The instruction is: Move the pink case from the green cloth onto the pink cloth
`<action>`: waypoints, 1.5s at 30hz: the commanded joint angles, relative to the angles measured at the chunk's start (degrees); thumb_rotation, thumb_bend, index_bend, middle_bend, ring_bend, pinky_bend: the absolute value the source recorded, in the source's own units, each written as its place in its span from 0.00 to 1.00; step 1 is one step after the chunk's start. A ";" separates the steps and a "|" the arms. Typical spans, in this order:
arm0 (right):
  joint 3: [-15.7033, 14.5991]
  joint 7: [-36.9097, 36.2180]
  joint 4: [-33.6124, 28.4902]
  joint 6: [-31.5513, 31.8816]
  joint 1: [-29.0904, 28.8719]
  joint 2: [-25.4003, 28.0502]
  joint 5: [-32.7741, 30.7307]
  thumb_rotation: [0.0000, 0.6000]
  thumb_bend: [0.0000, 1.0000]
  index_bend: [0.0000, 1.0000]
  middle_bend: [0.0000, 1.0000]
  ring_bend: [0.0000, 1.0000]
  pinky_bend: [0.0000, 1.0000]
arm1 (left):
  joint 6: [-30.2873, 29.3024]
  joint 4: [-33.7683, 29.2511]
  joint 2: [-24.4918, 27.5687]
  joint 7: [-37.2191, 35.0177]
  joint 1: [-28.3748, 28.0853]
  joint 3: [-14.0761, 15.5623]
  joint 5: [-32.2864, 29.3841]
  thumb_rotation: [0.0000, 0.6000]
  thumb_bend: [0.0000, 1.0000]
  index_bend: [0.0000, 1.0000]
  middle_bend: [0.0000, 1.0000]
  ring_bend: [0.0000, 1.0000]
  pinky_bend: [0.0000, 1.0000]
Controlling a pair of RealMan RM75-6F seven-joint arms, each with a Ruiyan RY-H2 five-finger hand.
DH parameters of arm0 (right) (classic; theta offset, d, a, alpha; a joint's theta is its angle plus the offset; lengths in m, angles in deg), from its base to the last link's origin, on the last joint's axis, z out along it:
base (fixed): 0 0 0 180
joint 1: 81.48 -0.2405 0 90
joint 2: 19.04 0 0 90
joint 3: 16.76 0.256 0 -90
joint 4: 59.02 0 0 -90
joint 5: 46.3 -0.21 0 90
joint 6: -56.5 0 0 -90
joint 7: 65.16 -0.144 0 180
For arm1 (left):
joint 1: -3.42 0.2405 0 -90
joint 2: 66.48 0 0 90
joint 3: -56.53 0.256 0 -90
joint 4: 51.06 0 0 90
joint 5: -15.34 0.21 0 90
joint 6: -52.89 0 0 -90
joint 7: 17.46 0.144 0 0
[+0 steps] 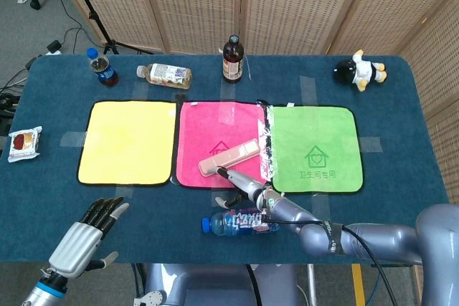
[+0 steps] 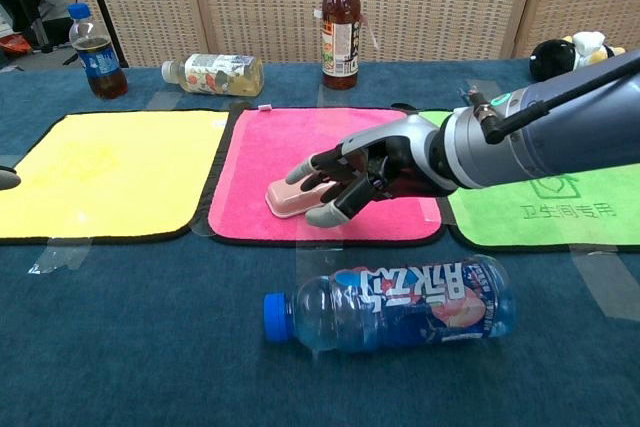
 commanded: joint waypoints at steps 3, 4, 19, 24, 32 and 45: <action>0.02 1.54 -3.62 2.53 -0.61 3.15 -0.91 1.00 0.52 0.06 0.00 0.00 0.00 | 0.09 0.10 0.00 -0.12 -0.09 -0.11 -0.26 1.00 0.21 0.00 0.00 0.00 0.02; 0.03 1.85 -4.66 3.24 -0.57 4.03 -1.03 1.00 0.52 0.06 0.00 0.00 0.00 | 0.13 0.11 0.01 -0.11 -0.09 -0.17 -0.49 1.00 0.21 0.00 0.00 0.00 0.02; -5.51 3.47 -24.90 14.43 15.33 19.23 20.49 1.00 0.52 0.06 0.00 0.00 0.00 | -0.32 0.53 -0.14 1.31 0.17 -1.66 -3.50 1.00 0.21 0.00 0.00 0.00 0.02; -10.67 1.15 -25.30 19.86 24.82 20.82 34.78 1.00 0.52 0.07 0.00 0.00 0.00 | -0.75 0.27 -0.08 2.10 0.44 -2.04 -4.29 1.00 0.21 0.00 0.00 0.00 0.02; -19.32 -3.50 -19.96 29.52 37.12 22.97 54.08 1.00 0.52 0.07 0.00 0.00 0.00 | -1.70 -0.28 -0.05 3.77 1.00 -1.95 -3.83 1.00 0.21 0.00 0.00 0.00 0.02; -23.97 4.21 -8.41 48.96 51.25 20.47 69.31 1.00 0.52 0.08 0.00 0.00 0.00 | -2.49 -0.46 -0.29 5.68 1.68 -1.78 -3.31 1.00 0.21 0.00 0.00 0.00 0.02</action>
